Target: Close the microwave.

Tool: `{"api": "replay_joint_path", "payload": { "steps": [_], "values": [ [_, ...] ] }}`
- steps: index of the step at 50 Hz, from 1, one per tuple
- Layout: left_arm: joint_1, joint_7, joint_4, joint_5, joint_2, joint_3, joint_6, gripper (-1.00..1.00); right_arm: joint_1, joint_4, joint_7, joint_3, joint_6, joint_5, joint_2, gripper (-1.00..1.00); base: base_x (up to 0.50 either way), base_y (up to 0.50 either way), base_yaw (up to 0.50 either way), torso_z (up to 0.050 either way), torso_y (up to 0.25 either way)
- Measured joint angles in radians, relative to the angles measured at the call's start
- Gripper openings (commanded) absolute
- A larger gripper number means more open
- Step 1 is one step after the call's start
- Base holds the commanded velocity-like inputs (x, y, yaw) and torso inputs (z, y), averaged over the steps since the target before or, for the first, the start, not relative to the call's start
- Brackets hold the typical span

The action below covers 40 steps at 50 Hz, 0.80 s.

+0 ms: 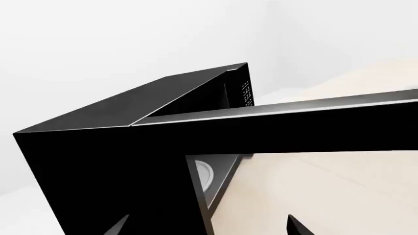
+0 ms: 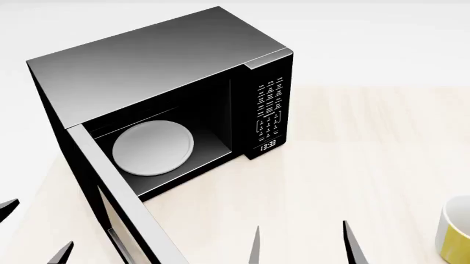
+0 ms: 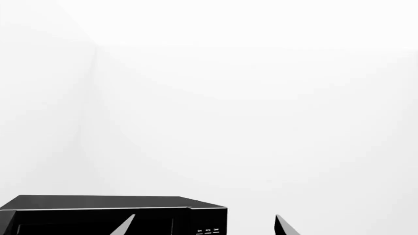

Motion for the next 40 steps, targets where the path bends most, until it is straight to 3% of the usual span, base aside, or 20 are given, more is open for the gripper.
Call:
{"api": "replay_joint_path", "payload": {
  "steps": [18,40],
  "values": [
    [-0.102,0.173,-0.062,0.067,-0.010,0.136,-0.001,1.00,0.002,0.011,0.005,-0.013,-0.004,0.006,0.008,1.00,0.00,0.00,0.00,0.000,0.000],
    [-0.205,0.192,-0.131,0.157,0.079,0.209,0.048,1.00,0.007,0.016,0.014,-0.022,0.000,0.021,0.017,1.00,0.00,0.00,0.00,0.000,0.000]
  ]
}}
